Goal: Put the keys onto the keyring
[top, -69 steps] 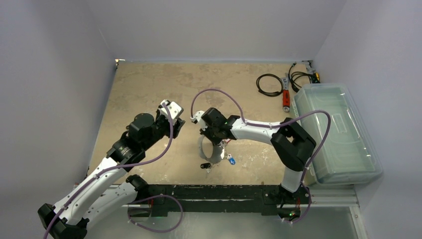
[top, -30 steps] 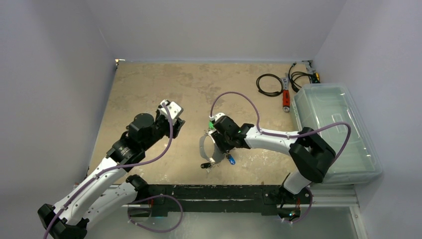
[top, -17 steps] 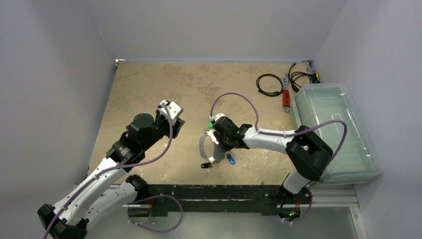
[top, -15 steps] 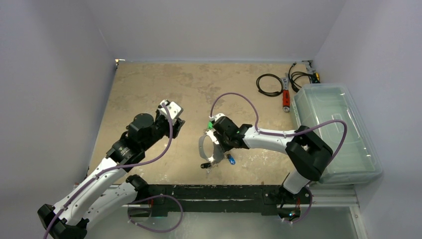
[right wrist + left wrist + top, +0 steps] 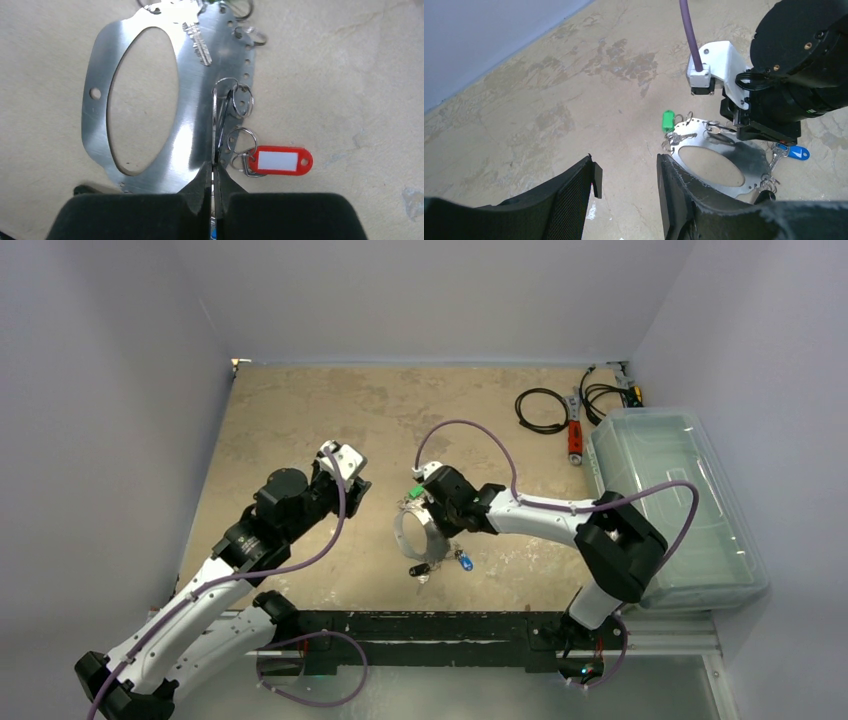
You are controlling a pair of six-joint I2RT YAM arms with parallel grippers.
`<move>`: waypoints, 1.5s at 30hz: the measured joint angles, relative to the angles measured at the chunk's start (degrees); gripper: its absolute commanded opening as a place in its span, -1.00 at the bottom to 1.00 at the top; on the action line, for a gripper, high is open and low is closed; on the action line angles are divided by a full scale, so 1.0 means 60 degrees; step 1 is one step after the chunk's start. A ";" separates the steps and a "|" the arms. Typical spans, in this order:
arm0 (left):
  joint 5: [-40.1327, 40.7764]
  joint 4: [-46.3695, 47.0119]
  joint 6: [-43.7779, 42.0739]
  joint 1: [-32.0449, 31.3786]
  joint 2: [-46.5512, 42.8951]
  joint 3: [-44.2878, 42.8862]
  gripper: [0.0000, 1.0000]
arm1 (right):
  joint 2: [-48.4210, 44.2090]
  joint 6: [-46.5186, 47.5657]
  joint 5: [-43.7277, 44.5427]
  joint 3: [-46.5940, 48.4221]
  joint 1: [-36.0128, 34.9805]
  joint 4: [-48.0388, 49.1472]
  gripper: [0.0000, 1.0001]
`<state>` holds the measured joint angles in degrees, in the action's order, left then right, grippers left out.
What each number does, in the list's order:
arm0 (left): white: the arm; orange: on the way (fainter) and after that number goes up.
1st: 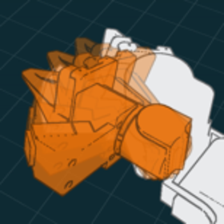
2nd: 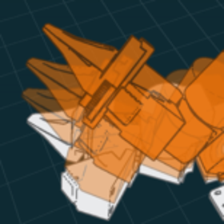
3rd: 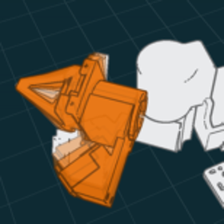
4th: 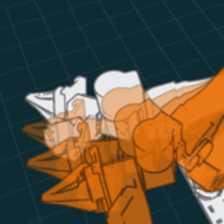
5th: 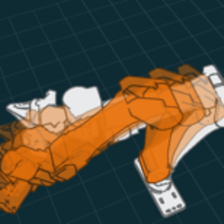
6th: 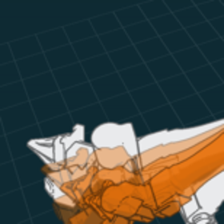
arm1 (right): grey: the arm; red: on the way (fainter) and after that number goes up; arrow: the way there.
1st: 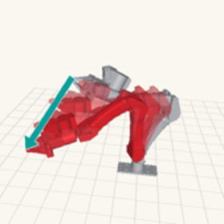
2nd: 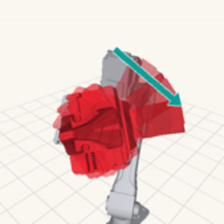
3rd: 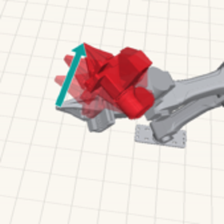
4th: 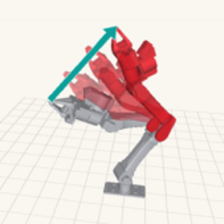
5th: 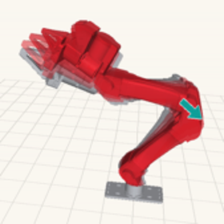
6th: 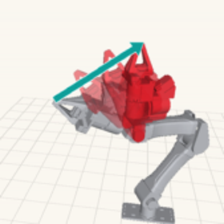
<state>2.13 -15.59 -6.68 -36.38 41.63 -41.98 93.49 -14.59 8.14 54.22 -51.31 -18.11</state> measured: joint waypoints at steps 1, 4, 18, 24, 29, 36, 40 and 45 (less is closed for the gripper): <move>0.0004 0.0000 0.0000 0.0000 -0.0022 0.0000 -0.03 | 0.0036 0.0044 -0.0087 0.0117 0.0000 0.0018 -1.00; 0.0004 0.0004 0.0000 0.0000 -0.0084 0.0000 -0.03 | 0.0361 0.0131 -0.0313 0.0605 0.0000 0.0208 -1.00; 0.0007 0.0000 0.0000 0.0000 -0.0146 0.0000 -0.03 | 0.0790 0.0787 -0.0175 0.1453 0.0590 0.0160 -1.00; 0.0004 0.0004 -0.0004 0.0000 -0.0146 0.0000 -0.03 | 0.0408 0.0820 -0.0007 0.1326 0.0696 -0.0517 -1.00; 0.0000 0.0004 0.0000 0.0000 -0.0127 0.0000 -0.03 | -0.0098 0.0754 0.0015 0.0790 0.0685 -0.0670 -1.00; 0.0000 0.0000 0.0000 0.0000 -0.0098 0.0000 -0.03 | 0.0004 0.0761 0.0517 0.0601 0.0852 -0.0758 -0.99; 0.0000 0.0000 0.0000 0.0000 -0.0102 0.0000 -0.03 | 0.0419 0.0809 0.0958 0.0976 0.1096 -0.0765 -0.95; -0.0026 0.0004 -0.0004 0.0000 -0.0102 0.0000 -0.03 | 0.1286 0.1075 0.1617 0.1796 0.1249 -0.0685 -0.85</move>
<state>1.98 -15.57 -6.70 -36.38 41.01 -41.98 101.21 -8.14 17.85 64.99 -43.81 -22.22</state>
